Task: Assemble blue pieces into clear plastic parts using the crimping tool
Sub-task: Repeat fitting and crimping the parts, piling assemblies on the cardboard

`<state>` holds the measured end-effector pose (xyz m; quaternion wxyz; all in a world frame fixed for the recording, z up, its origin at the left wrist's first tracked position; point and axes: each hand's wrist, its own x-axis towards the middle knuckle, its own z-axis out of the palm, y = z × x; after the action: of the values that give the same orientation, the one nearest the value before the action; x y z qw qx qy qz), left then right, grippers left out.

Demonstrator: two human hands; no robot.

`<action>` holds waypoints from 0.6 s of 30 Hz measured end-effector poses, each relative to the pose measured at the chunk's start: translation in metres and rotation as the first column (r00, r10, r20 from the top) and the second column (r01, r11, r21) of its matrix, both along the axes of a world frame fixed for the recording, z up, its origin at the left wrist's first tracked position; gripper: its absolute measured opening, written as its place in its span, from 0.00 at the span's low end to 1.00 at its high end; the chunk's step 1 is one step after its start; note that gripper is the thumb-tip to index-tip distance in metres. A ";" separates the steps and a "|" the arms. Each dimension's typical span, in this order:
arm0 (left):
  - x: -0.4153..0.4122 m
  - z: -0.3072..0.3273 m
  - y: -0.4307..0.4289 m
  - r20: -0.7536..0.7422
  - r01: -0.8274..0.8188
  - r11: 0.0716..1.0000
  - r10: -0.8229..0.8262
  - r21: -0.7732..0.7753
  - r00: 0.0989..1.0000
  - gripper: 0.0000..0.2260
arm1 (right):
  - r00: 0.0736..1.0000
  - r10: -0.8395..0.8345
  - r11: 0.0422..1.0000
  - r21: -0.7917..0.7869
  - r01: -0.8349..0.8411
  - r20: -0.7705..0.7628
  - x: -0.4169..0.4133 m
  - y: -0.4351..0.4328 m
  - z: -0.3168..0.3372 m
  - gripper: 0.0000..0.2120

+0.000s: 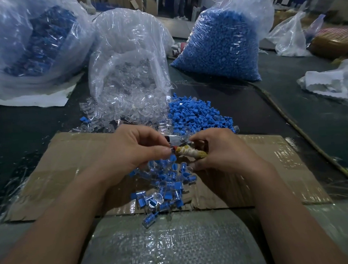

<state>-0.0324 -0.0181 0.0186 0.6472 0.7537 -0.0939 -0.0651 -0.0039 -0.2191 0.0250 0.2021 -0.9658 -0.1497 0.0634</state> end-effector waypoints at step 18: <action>0.022 -0.021 0.006 0.223 -0.555 0.811 0.516 0.182 0.827 0.09 | 0.998 -0.052 0.976 0.213 0.047 0.019 0.011 -0.011 -0.004 0.16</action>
<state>-0.0107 -0.0120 -0.0027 0.5336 0.8244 0.0787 0.1716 0.0075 -0.2301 0.0214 0.3038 -0.9428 -0.1341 0.0303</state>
